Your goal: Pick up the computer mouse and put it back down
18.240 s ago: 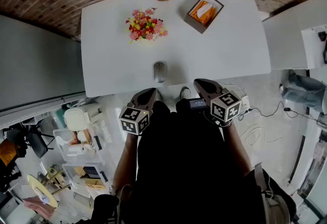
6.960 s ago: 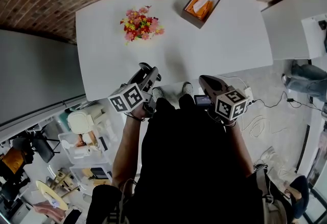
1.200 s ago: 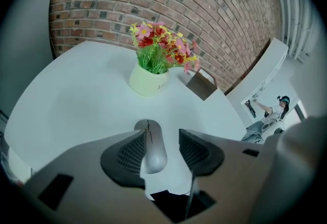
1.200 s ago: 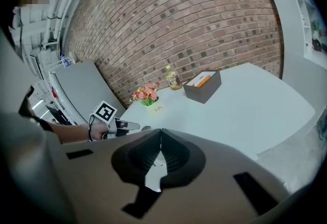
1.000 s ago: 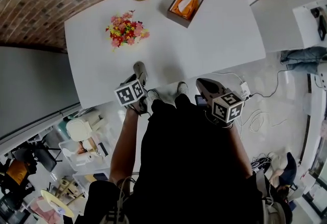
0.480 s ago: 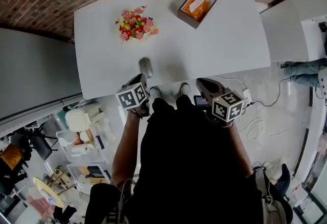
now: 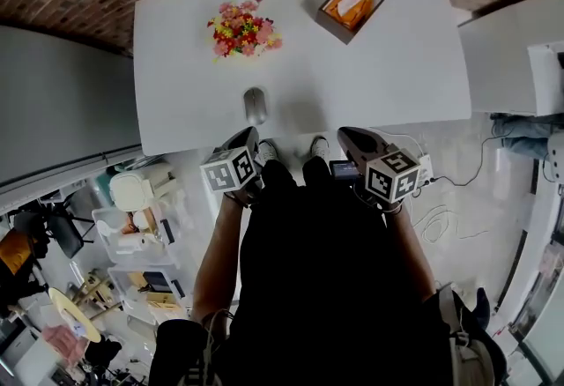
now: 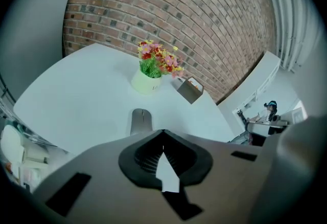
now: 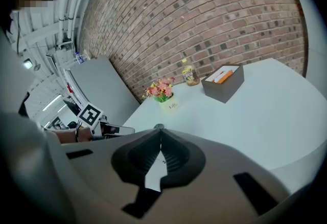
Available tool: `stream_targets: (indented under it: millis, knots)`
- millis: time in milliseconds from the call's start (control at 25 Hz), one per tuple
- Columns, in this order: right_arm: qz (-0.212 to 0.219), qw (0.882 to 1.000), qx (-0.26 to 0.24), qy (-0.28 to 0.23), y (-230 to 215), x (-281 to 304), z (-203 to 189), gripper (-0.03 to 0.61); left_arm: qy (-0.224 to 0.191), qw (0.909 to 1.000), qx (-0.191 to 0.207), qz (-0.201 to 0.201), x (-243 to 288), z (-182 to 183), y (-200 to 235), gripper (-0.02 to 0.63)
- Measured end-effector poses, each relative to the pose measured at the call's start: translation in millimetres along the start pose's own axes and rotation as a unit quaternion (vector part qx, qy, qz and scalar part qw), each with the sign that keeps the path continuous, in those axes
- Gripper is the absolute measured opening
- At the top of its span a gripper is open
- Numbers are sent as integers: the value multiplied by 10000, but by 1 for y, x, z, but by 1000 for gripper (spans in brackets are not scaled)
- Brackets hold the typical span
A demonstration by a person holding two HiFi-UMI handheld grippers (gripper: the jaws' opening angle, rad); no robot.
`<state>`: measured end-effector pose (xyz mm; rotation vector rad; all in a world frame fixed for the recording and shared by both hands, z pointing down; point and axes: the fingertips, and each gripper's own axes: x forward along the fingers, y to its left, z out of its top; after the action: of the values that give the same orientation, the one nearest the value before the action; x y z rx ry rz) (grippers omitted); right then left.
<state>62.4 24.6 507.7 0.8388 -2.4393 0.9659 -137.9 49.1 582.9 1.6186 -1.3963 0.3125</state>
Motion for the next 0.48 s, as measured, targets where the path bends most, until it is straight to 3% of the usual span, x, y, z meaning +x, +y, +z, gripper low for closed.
stream_targets:
  millis: [480]
  knots:
    - [326, 9993, 130, -115, 2, 2, 4, 15, 24, 9975, 262, -658, -12, -15, -41, 15]
